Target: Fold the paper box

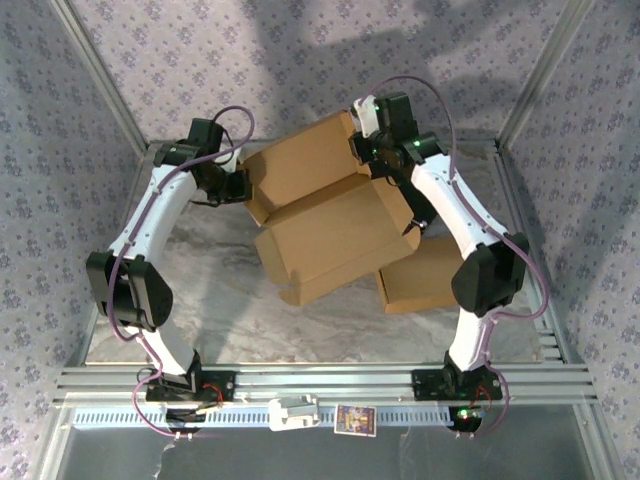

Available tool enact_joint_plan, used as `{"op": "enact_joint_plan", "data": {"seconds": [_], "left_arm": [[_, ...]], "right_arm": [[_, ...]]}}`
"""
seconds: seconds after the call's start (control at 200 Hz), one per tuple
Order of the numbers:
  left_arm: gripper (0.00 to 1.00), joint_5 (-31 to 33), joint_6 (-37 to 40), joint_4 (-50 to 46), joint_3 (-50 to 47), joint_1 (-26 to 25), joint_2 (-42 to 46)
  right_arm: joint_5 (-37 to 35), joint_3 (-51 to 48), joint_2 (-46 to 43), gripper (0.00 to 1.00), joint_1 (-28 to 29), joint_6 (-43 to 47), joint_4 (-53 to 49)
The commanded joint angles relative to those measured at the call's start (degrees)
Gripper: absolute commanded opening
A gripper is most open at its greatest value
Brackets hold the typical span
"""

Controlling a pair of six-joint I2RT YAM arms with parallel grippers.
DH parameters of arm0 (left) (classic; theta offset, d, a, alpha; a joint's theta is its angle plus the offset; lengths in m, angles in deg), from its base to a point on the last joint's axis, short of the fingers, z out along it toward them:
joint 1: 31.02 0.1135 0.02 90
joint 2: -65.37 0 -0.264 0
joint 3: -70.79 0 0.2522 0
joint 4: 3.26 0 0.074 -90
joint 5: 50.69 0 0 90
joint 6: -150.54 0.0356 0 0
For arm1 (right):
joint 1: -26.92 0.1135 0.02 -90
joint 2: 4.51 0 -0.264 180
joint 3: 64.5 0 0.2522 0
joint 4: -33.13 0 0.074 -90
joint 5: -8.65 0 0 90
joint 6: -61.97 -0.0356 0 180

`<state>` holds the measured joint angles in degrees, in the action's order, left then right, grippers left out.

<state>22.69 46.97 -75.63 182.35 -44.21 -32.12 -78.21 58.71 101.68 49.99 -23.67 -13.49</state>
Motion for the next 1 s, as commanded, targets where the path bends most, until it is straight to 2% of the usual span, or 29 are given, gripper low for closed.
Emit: {"op": "enact_joint_plan", "data": {"seconds": [0.0, 0.34, 0.44, 0.505, 0.59, 0.655, 0.755, 0.84, 0.889, 0.994], "left_arm": [[0.00, -0.73, 1.26, -2.76, 2.09, -0.26, 1.69], [0.00, -0.78, 1.42, -3.02, 2.40, -0.26, 1.69], [0.00, -0.63, 1.43, -3.00, 2.40, -0.26, 1.78], [0.00, -0.61, 1.13, -2.86, 2.60, -0.26, 1.69], [0.00, -0.37, 0.61, -2.82, 2.83, -0.26, 1.52], [0.00, 0.22, 0.14, -2.54, 2.79, -0.26, 1.62], [0.00, 0.97, -0.83, -2.40, 2.98, -0.32, 1.56], [0.00, 1.63, -1.85, -2.52, 3.40, -0.65, 1.52], [0.00, 1.95, -2.06, -2.56, 3.67, -1.08, 1.44], [0.00, 2.40, -2.69, -2.64, 4.06, -1.73, 1.25]], "right_arm": [[-3.48, 2.35, 0.74, 0.24, 0.17, 1.30, -0.45], [-4.71, 3.18, 2.08, 0.34, 1.55, 1.44, -0.10], [-4.98, 3.91, 2.35, 0.18, 1.49, 0.96, -0.92], [-5.72, 4.01, 2.20, 0.20, 1.67, 0.49, -1.33], [-6.09, 3.34, 1.45, 0.26, 2.02, 0.13, -3.21], [-7.05, 1.64, 0.25, 0.27, 2.49, 0.27, -2.95], [-10.88, -1.14, -1.44, 0.13, 3.88, 0.73, -1.92], [-16.31, -1.56, -1.30, 0.10, 5.05, 0.65, -2.55], [-18.41, -1.97, -1.34, 0.00, 5.44, 0.58, -2.23], [-23.46, -1.68, -0.93, 0.00, 6.30, -0.01, -1.84]]}}
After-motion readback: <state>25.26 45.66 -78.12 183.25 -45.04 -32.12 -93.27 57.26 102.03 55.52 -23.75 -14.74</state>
